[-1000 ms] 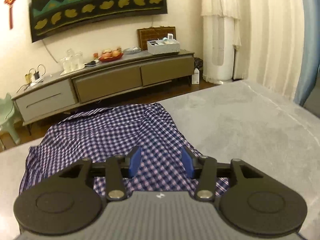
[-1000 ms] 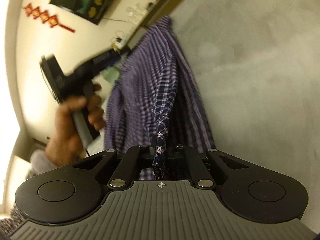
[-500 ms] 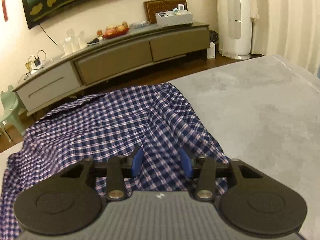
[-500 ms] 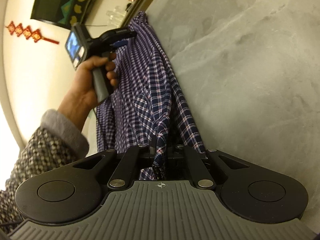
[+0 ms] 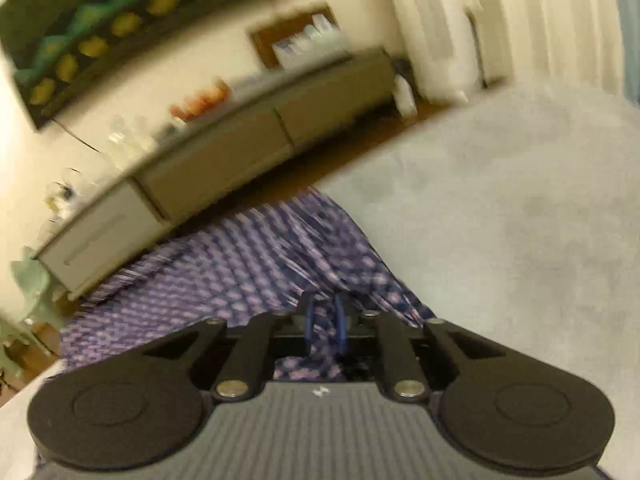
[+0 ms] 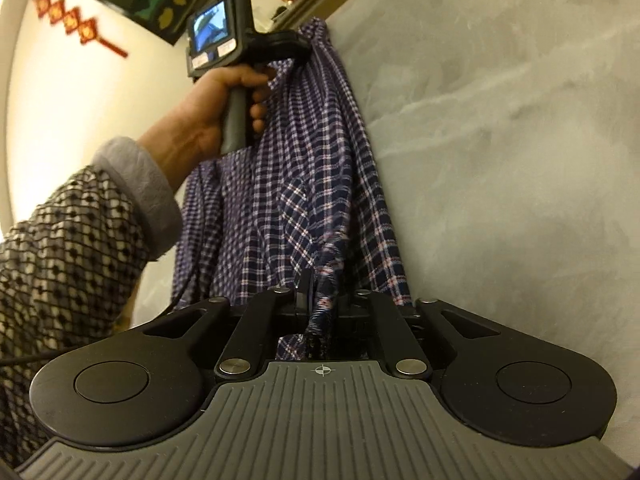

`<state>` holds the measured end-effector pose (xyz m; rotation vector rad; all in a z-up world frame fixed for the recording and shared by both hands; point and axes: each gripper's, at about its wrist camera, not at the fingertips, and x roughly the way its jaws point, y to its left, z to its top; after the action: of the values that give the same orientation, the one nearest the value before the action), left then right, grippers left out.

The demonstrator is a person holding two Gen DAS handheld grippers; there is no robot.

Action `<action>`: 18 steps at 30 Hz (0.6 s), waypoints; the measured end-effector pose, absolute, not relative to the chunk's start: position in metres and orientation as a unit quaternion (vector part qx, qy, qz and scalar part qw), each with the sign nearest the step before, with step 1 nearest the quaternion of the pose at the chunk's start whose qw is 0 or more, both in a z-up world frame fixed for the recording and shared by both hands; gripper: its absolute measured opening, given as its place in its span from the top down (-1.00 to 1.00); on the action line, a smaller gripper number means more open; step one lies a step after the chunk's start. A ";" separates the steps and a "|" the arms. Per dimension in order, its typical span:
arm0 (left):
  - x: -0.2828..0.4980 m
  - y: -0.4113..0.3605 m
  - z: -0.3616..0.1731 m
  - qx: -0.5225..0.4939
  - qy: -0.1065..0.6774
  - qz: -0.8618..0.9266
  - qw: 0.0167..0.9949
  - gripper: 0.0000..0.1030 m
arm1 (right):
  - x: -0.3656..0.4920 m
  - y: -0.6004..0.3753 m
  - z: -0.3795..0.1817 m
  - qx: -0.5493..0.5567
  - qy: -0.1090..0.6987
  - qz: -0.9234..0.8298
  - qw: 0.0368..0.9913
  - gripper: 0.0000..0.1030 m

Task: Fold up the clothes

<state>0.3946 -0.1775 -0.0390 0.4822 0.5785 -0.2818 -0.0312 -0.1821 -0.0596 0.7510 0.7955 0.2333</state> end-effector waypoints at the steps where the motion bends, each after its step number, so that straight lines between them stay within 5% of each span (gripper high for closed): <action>1: 0.380 -0.167 -0.029 0.221 0.268 -0.136 0.928 0.71 | -0.034 -0.184 -0.053 0.344 0.367 0.102 0.858 0.28; 4: 0.332 -0.141 -0.016 0.190 0.260 -0.162 0.933 0.71 | -0.044 -0.192 -0.027 0.300 0.295 0.069 0.905 0.08; 8: 0.272 -0.122 -0.021 0.187 0.280 -0.218 0.916 0.70 | -0.045 -0.183 -0.005 0.222 0.238 0.073 0.943 0.07; 13: 0.243 -0.123 -0.055 0.254 0.311 -0.181 0.898 0.70 | -0.006 -0.162 -0.041 0.225 0.378 0.147 0.886 0.35; 18: 0.184 -0.107 -0.027 0.186 0.288 -0.213 0.915 0.63 | -0.012 -0.166 -0.035 0.199 0.366 0.128 0.900 0.41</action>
<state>0.1841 -0.1067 -0.0275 0.3827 0.5933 -0.4393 -0.0118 -0.1663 -0.0353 0.4112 0.7581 0.2649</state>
